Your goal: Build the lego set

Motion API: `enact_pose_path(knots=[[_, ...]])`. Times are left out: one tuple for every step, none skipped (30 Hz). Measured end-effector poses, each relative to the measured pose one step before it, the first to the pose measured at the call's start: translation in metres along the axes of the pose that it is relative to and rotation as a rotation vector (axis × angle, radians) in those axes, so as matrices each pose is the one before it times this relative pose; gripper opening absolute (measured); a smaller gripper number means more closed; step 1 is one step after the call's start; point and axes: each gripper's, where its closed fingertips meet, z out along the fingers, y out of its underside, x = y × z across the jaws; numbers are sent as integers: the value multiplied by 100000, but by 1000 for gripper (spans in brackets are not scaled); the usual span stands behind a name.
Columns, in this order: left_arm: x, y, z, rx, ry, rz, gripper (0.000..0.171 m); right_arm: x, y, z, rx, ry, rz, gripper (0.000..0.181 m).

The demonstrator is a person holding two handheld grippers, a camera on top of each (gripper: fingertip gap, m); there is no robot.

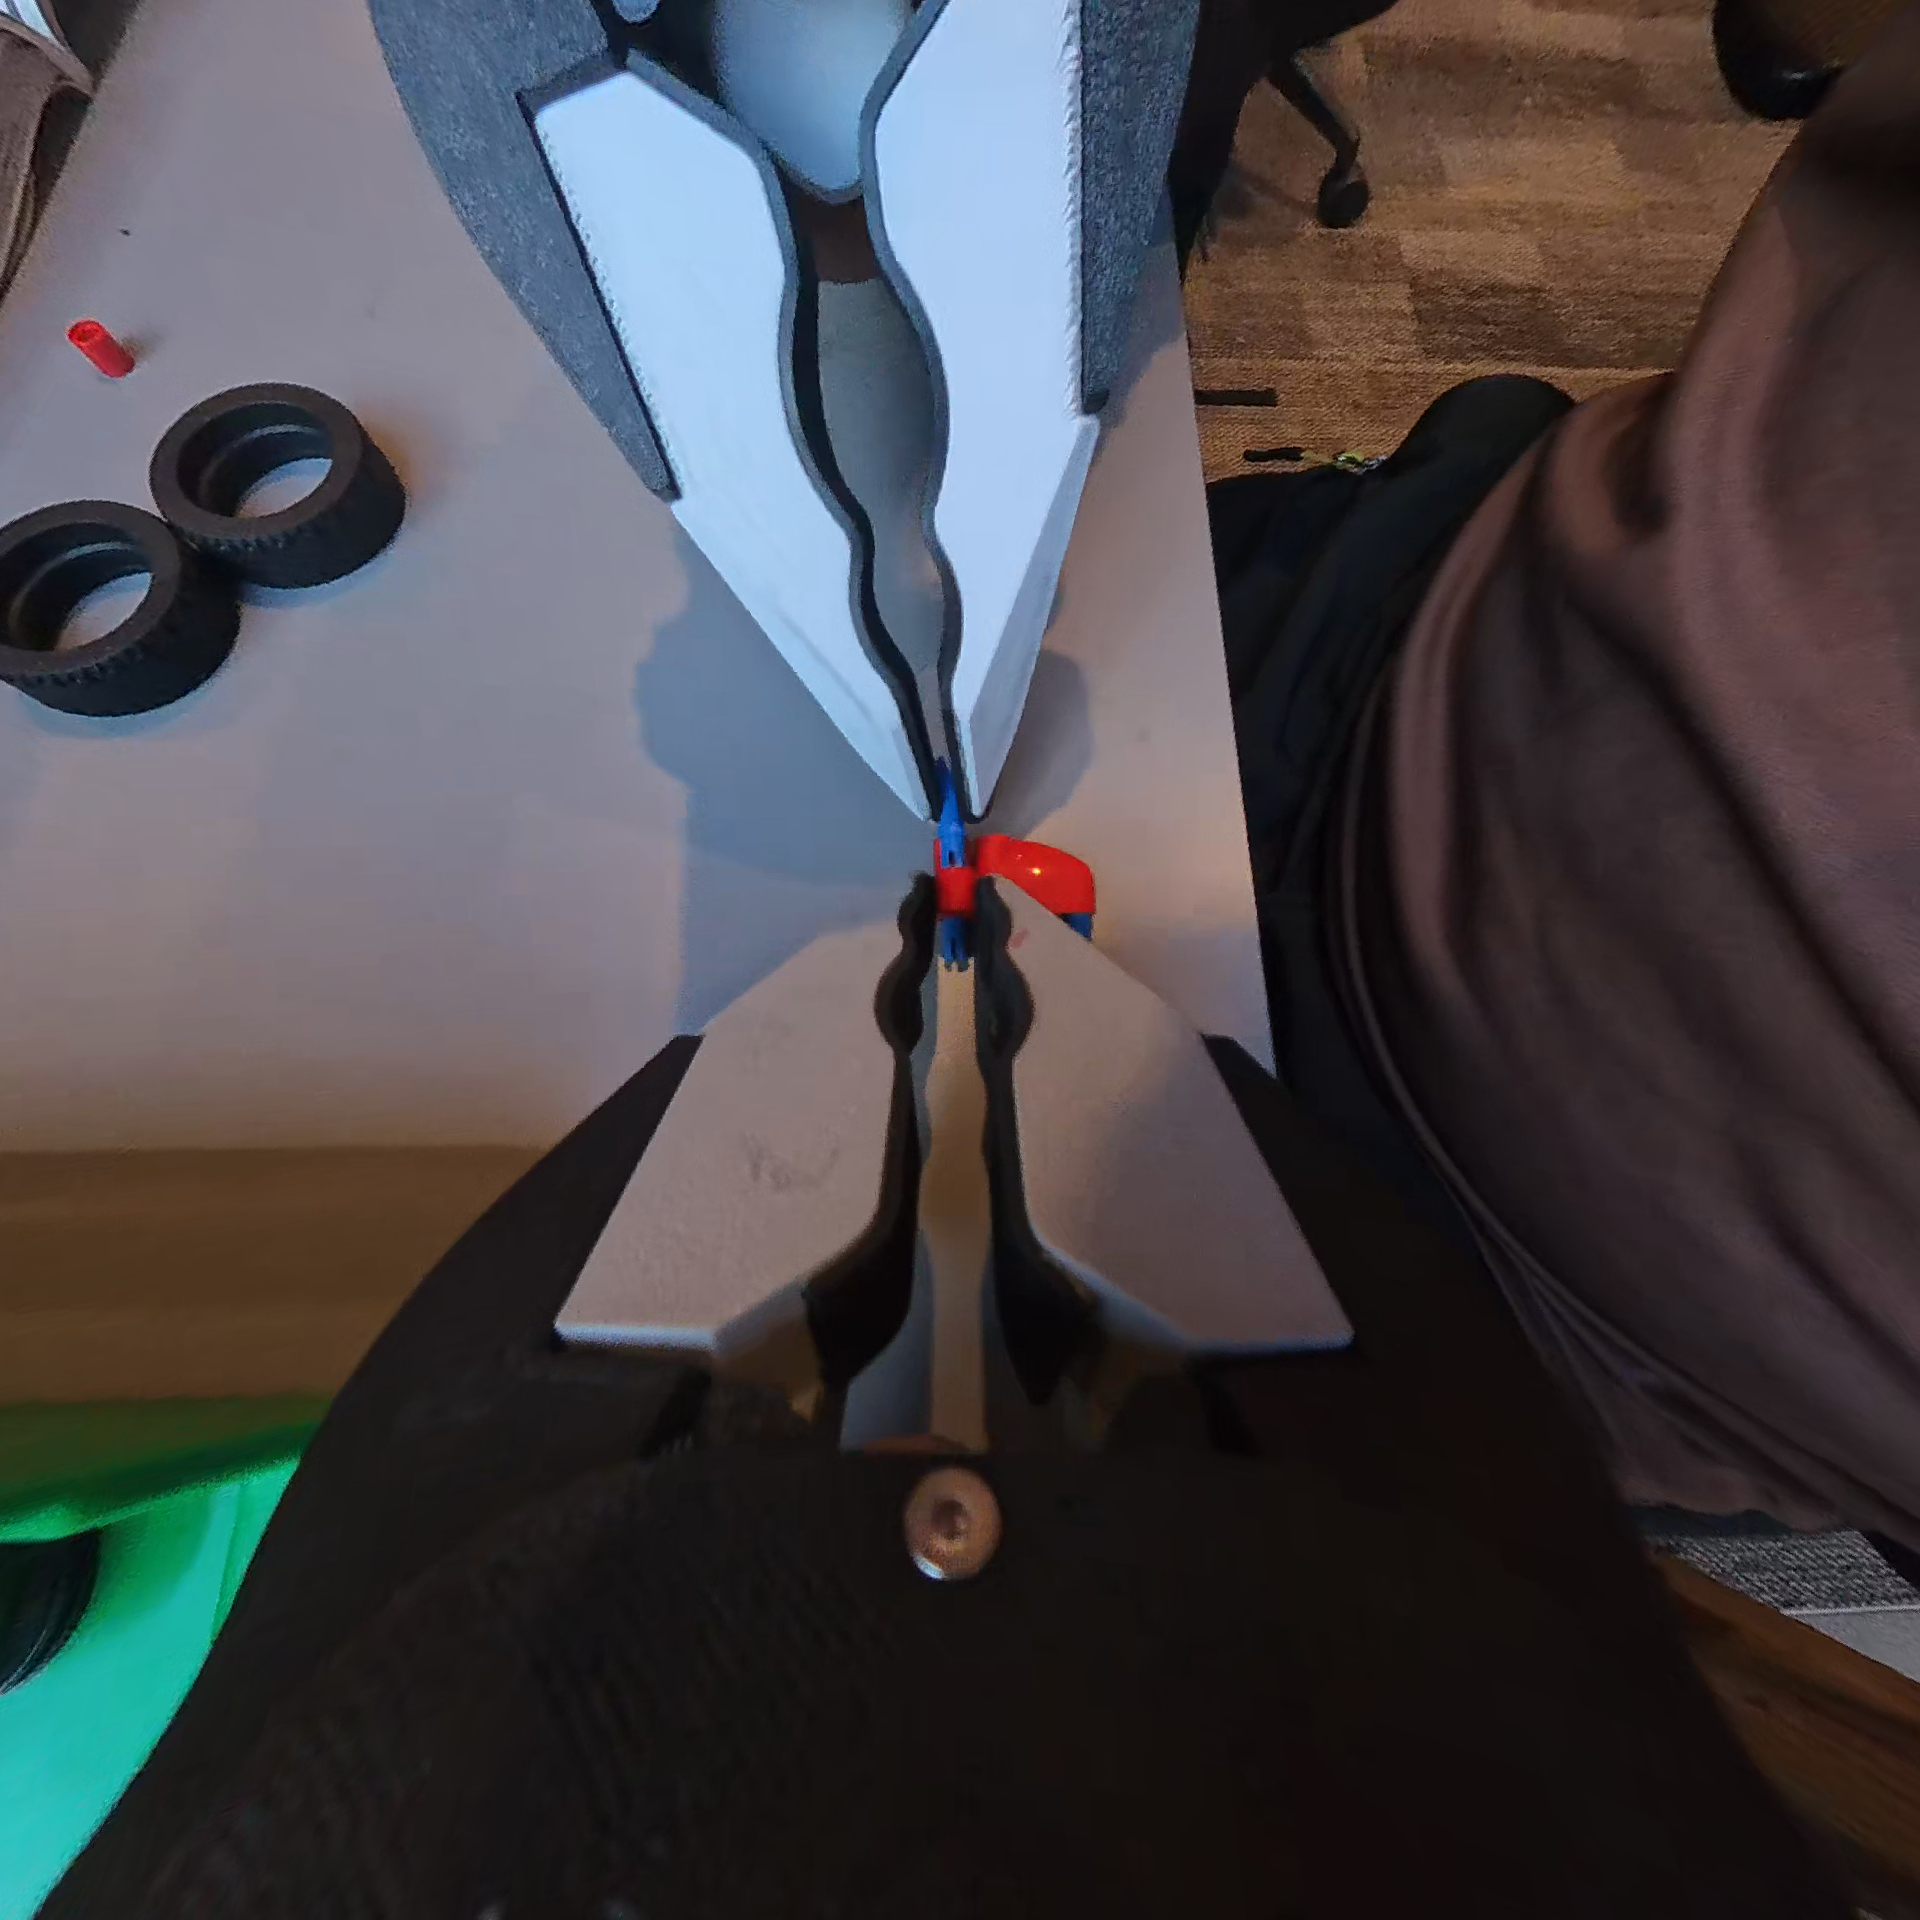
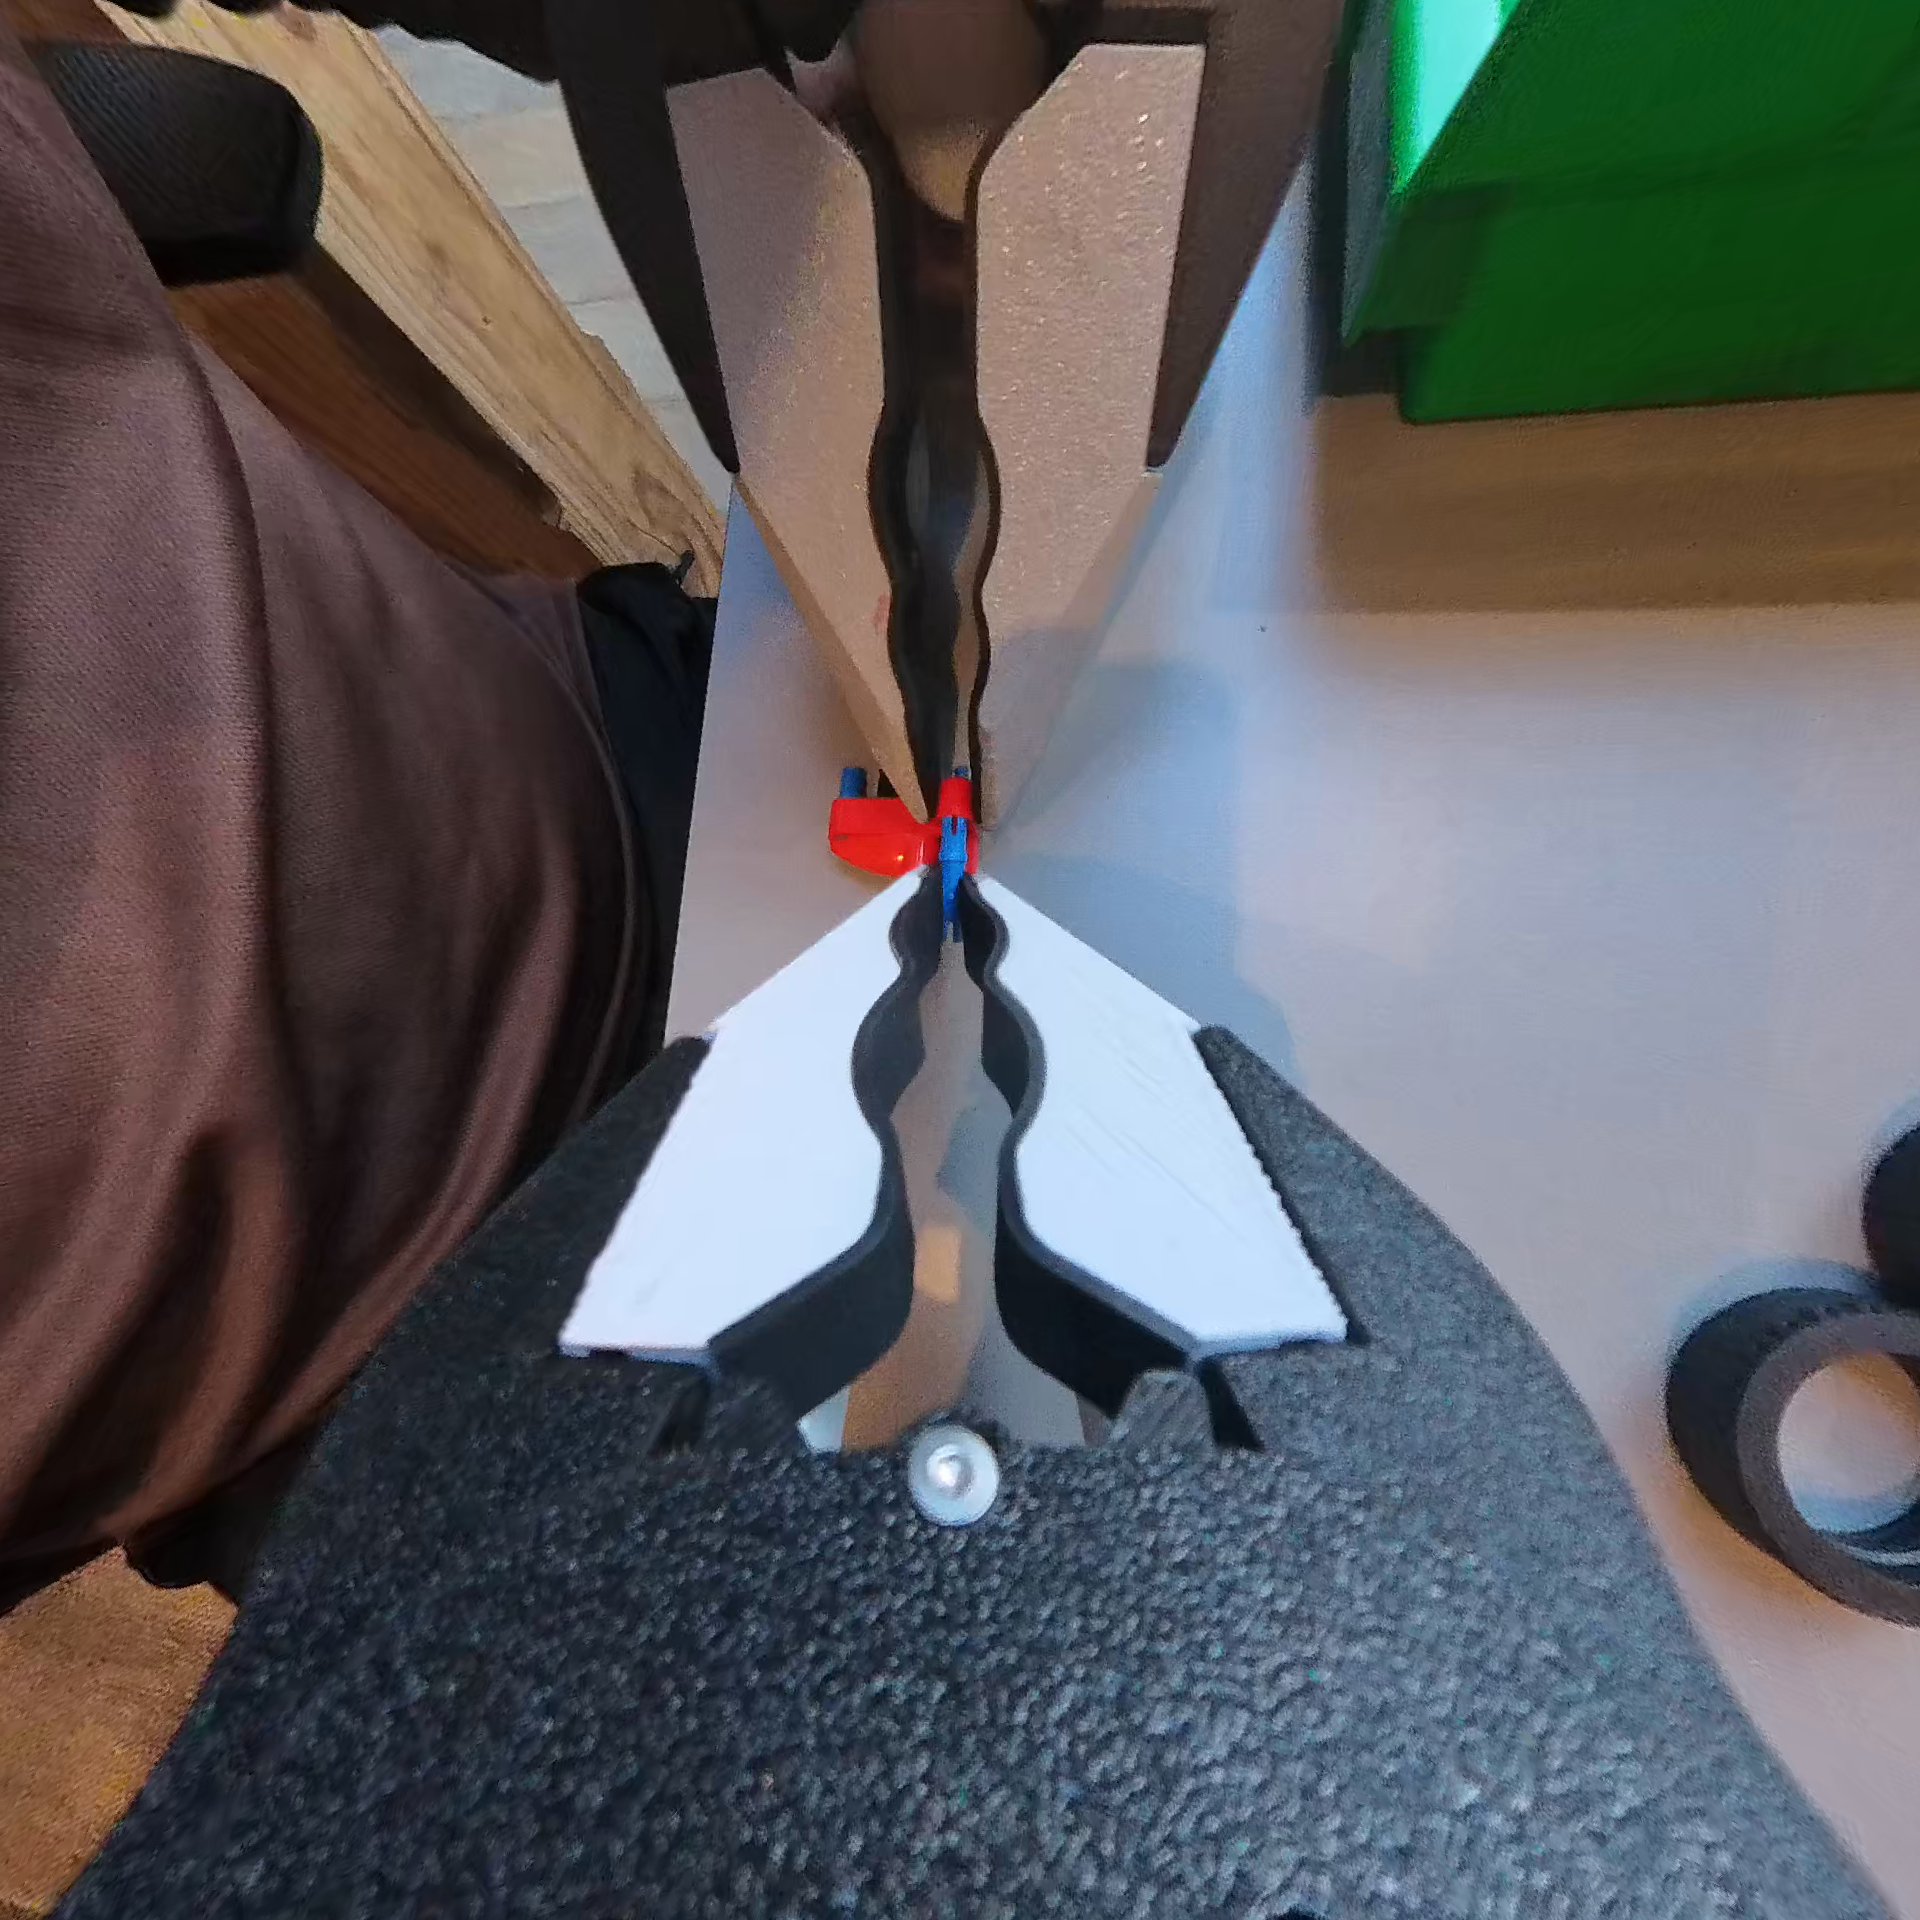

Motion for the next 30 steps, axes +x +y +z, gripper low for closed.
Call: enact_pose_path(knots=[[18, -12, 23, 561, 504, 300, 4, -32, 41, 43, -447, 389, -1351, 1], [47, 5, -7, -65, 979, -165, 4, -17, 9, -9, -658, 432, -1923, 1], [16, -8, 22, -68, 869, 105, 4, 3, 10, -65, -1069, 252, -2238, 1], [20, -27, 37, -18, 1050, 209, 4, 9, -27, -126, -1458, -178, -1876, 1], [58, -37, 52, -46, 1300, 370, 4, -12, -23, -170, -2005, -835, -775, 1], [18, -39, 65, -147, 851, 391, 4, 5, -62, -166, -1783, -1157, 630, 1], [1, -29, 65, -183, 307, 716, 4, 9, -74, -90, -1215, -1525, 2237, 1], [-19, -18, 20, -168, 42, 336, 4, -41, 78, 59, -1166, -1944, 3277, 1], [6, -8, -3, -64, 75, -415, 4, -93, 162, 163, -893, -1755, 3266, 1], [-7, -5, 13, 219, -175, -794, 4, -72, 97, 135, 247, -925, 2874, 1], [-3, -6, 4, 70, -556, -619, 4, -12, 14, 24, 1154, -204, 2708, 1], [-11, -6, 7, 55, -692, -500, 4, 11, -17, -12, 1805, 347, 2126, 1], [-6, -11, 6, 143, -657, -470, 4, 16, -25, 5, 2032, 621, 1593, 1], [-6, 4, 2, 115, -402, -531, 5, 13, -21, 5, 2150, 892, 1146, 1], [-17, -1, -8, 30, -179, -809, 4, 39, -43, -10, 2119, 1221, 917, 0], [-7, 1, 0, -5, -262, -427, 5, 35, -38, -23, 1843, 1342, 1310, 1], [-16, 0, -3, 11, -198, -445, 5, 75, -46, -24, 1674, 1460, 1997, 1], [-47, -4, -3, -32, -208, -907, 4, 95, -32, -43, 1643, 1175, 3414, 1], [-126, 1, -6, -35, -468, -1596, 5, 51, -96, -50, 2036, 549, 4473, 1], [-165, -15, -10, 90, -918, -1323, 5, -11, -133, -44, 2220, 357, 3727, 0], [-142, -14, -15, 189, -1263, -284, 5, 10, -20, 1, 1369, 1175, 1976, 0], [-29, -7, 2, -8, -740, -205, 5, 7, -13, 0, 1042, 1611, 726, 0], [-19, -2, 0, 151, -769, -75, 5, 28, -38, -3, 1155, 1765, 373, 0], [-44, -3, -11, 207, -805, -482, 4, -1, -37, 15, 1397, 1416, 218, 0], [-26, 2, -8, 35, -435, -757, 4, -10, -43, 14, 1698, 1069, -518, 0], [-11, 4, -2, 18, -370, -147, 4, 19, -13, 7, 1473, 872, -1344, 0], [0, -1, -3, 192, -429, 622, 4, 30, 14, 11, 741, 366, -2002, 0], [6, 7, -5, 0, 19, 247, 4, 33, 80, 32, -223, 113, -3282, 0], [18, 2, 6, -60, 343, 695, 4, 85, 121, 53, -841, 271, -4179, 0], [1, 5, -1, -83, 564, 817, 4, 64, 107, 70, -684, 492, -4720, 1]])
